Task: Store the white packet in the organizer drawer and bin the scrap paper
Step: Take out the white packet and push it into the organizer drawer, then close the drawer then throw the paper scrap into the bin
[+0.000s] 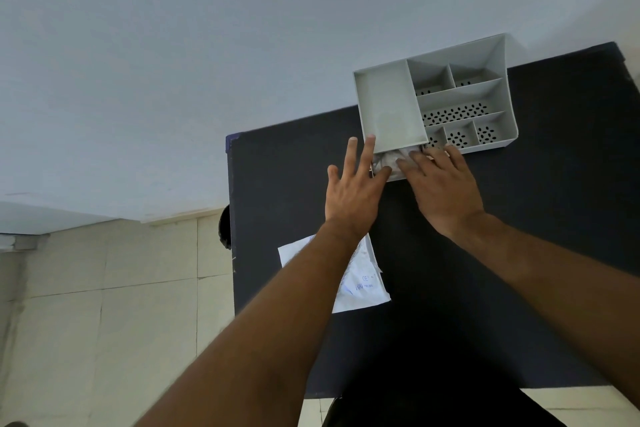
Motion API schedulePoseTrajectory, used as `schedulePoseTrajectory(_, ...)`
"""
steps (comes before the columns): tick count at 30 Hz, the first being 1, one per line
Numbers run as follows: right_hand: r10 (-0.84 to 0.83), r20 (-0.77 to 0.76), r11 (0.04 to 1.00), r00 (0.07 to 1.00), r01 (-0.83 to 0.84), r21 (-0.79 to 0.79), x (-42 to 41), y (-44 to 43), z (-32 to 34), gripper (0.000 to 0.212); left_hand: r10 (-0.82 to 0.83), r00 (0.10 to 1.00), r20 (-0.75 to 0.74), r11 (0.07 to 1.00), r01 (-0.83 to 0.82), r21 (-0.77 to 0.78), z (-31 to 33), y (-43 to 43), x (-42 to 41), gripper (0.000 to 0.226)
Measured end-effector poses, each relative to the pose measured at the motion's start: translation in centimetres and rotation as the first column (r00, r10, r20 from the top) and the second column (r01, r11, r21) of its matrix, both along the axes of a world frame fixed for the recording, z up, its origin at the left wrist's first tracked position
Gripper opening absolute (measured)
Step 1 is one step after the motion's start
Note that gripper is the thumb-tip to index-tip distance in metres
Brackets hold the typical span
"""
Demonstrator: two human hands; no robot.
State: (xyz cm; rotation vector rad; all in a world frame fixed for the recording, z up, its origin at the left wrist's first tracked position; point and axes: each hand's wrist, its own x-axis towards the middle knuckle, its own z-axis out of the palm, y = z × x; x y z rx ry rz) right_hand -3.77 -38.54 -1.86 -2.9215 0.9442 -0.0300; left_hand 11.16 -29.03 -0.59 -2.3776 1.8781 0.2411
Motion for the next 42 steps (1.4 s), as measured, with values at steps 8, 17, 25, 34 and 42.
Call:
schedulePoseTrajectory(8,-0.053,-0.113,0.998,0.992,0.056,0.019,0.3,0.2,0.3,0.057,0.009,1.000,-0.015,0.999,-0.010,-0.051,0.1,-0.2,0.1,0.055)
schedulePoseTrajectory(17,-0.095,0.047,0.995,0.994,0.094,0.020,1.1,-0.8,0.6,0.068,0.064,0.997,-0.048,0.998,-0.064,-0.002,-0.2,-1.6,0.8,0.076)
schedulePoseTrajectory(25,-0.097,-0.054,0.988,0.994,0.103,0.119,2.4,-2.9,1.0,0.072,0.098,0.995,-0.027,0.994,-0.096,0.054,0.1,-3.6,1.7,0.075)
schedulePoseTrajectory(34,-0.098,-0.061,0.982,0.993,0.107,0.157,3.0,-3.7,1.1,0.070,0.113,0.993,-0.011,0.990,-0.112,0.086,-0.2,-4.3,2.2,0.075)
schedulePoseTrajectory(42,-0.147,0.031,0.977,0.989,0.140,0.161,1.7,-0.1,0.2,0.068,0.196,0.954,-0.226,0.980,-0.199,0.011,-1.0,0.2,0.0,0.078)
